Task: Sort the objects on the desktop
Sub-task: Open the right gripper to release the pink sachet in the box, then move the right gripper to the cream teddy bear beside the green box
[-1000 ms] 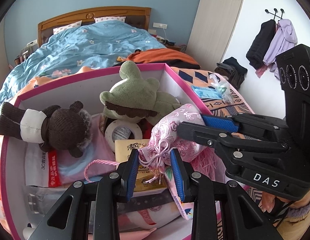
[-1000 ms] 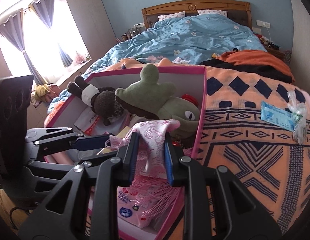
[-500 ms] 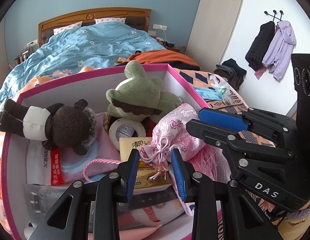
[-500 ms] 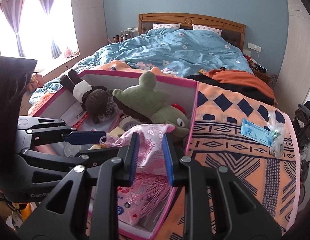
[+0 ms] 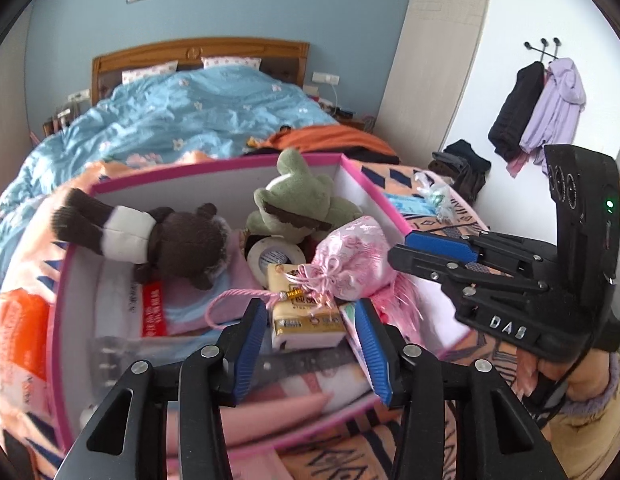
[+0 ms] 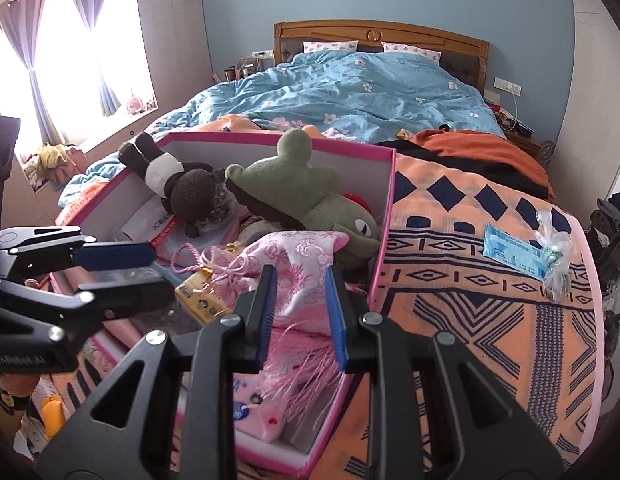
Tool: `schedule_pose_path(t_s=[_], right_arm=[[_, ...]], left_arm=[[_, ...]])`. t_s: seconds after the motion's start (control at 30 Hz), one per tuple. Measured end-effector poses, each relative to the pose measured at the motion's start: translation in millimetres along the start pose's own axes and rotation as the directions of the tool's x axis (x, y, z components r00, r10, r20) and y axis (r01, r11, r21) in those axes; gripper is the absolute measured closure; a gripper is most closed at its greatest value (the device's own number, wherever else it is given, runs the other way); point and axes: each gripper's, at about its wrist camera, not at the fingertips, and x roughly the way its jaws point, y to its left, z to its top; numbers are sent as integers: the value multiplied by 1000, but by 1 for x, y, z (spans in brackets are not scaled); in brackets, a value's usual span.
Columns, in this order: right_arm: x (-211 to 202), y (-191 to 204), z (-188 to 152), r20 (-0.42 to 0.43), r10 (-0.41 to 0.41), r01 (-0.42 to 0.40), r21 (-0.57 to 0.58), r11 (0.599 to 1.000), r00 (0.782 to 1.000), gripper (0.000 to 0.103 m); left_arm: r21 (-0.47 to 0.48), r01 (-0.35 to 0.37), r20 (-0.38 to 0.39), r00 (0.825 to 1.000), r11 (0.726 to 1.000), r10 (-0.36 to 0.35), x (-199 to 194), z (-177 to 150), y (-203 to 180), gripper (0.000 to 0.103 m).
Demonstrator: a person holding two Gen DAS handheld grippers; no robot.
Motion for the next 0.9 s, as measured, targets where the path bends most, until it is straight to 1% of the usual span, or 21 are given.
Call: schedule_pose_path(t_s=[0.07, 0.13, 0.2, 0.3, 0.4, 0.53, 0.63, 0.7, 0.8, 0.83, 0.9], right_arm=[[-12, 0, -4, 16, 24, -24, 6, 1000, 1000, 75], [-28, -1, -8, 33, 54, -54, 9, 998, 998, 68], [-46, -2, -13, 50, 90, -92, 24, 996, 995, 67], [-77, -4, -21, 82, 173, -177, 57, 982, 982, 67], [-111, 2, -34, 101, 237, -243, 52, 969, 966, 66], [-147, 16, -58, 107, 275, -279, 30, 960, 956, 63], [-169, 27, -81, 99, 285, -288, 19, 957, 953, 63], [-181, 34, -99, 93, 289, -291, 16, 956, 953, 63], [-194, 40, -131, 72, 283, -286, 34, 958, 956, 62], [-197, 41, -142, 63, 272, -275, 44, 960, 960, 62], [-201, 41, -163, 41, 274, -276, 81, 958, 961, 62]], left_arm=[[4, 16, 10, 1000, 1000, -16, -13, -4, -4, 55], [19, 26, 25, 999, 999, -27, -29, -9, -10, 55], [40, 45, 41, 998, 998, -47, -45, -17, -18, 55], [66, 74, 52, 996, 995, -77, -66, -28, -27, 55], [95, 104, 47, 993, 990, -109, -85, -44, -37, 53], [138, 133, 23, 990, 982, -137, -101, -68, -50, 53], [161, 169, -15, 986, 972, -169, -109, -93, -64, 53], [183, 205, -44, 979, 962, -200, -115, -112, -75, 53], [193, 272, -87, 962, 943, -260, -120, -138, -88, 53], [195, 292, -105, 955, 936, -276, -120, -147, -93, 53], [204, 317, -143, 946, 926, -292, -119, -162, -100, 53]])
